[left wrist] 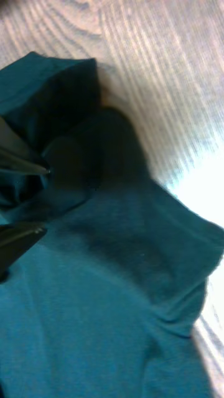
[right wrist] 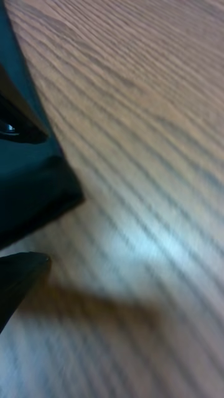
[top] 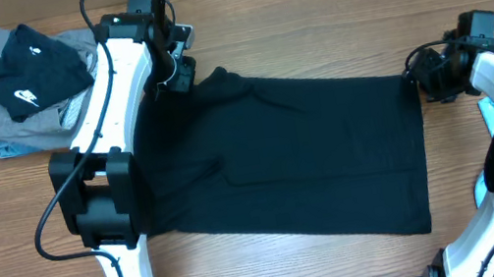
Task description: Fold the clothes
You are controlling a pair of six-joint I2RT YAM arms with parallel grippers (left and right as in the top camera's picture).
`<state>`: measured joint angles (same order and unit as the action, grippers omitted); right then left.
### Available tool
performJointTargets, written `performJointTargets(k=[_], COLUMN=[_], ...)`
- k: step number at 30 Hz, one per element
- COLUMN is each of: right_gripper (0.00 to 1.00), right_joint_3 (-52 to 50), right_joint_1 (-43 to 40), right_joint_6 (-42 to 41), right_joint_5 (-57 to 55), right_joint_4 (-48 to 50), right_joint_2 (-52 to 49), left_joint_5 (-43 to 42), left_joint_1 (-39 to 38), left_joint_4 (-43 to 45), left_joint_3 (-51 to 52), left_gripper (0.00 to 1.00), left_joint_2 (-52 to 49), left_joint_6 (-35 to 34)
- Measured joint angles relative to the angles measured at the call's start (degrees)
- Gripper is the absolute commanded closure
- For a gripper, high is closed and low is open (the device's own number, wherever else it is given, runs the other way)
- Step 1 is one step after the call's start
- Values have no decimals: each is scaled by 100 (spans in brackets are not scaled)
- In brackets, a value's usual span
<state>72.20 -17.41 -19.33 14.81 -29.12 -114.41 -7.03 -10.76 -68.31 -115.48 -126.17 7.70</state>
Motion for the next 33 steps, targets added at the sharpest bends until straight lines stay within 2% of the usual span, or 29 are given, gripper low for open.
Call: performJointTargets(k=[1,4,5,6,7,10,15,21,28,33], right_gripper=[47,67,76,90,96,96,96,96,96,96], right_joint_3=[0,0,0,-2,0,0,11,-9,-26,-28], right_joint_1=[39,188,229,275,310,361,308,210,295,343], right_joint_6=[13,129,136,168,179,118,22,-17,-17,-15], right_joint_5=[-4,-22,-50,-125,-208,-417,-483,-619,-629,-632], right_joint_4=[63,138,94,81,63,-42,-245,-844,-1147,-1360], right_joint_2=[-11,-42,-55,-68,-68,-85,-48,258,1156,1294], left_joint_5=[0,2,0,0,0,0,0,-2,-125,-577], left_joint_1=[0,0,0,0,0,0,-2,-20,-79,-85], left_joint_4=[-39,-149,-162,-162,-157,-57,693,1228,1523,1891], left_joint_3=[0,0,0,0,0,0,4,4,4,7], left_gripper=[66,63,61,57,54,51,36,27,28,32], left_joint_2=[0,0,0,0,0,0,0,-52,-634,-1281], left_joint_6=[-2,-11,-15,-15,-15,-26,-22,-20,-20,-20])
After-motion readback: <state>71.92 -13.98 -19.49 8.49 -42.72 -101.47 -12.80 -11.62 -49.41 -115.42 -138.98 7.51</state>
